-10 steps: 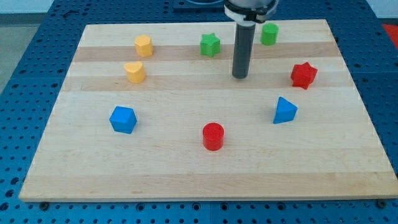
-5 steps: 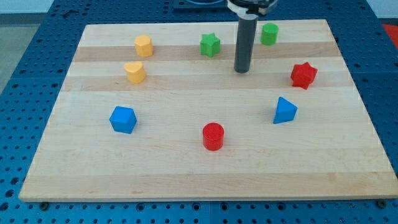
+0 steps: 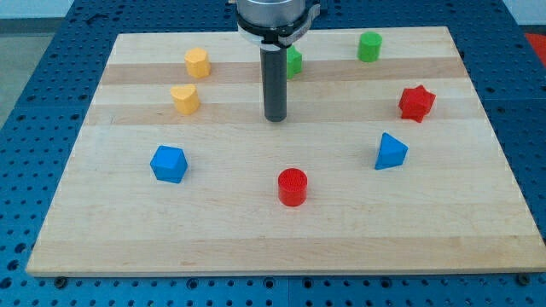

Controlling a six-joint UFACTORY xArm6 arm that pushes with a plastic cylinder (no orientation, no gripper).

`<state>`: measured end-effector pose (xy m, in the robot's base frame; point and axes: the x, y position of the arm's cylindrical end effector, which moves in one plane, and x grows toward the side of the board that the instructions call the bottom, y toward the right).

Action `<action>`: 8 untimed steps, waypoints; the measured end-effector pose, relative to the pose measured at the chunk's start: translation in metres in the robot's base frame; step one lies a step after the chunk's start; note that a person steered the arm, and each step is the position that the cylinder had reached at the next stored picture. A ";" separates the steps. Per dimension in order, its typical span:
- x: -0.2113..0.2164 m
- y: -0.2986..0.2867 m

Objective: Push the green circle to the top right

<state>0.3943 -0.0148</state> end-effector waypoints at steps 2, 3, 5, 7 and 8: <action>-0.017 -0.050; -0.017 -0.031; -0.017 -0.009; -0.017 -0.007; -0.012 0.022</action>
<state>0.3827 0.0076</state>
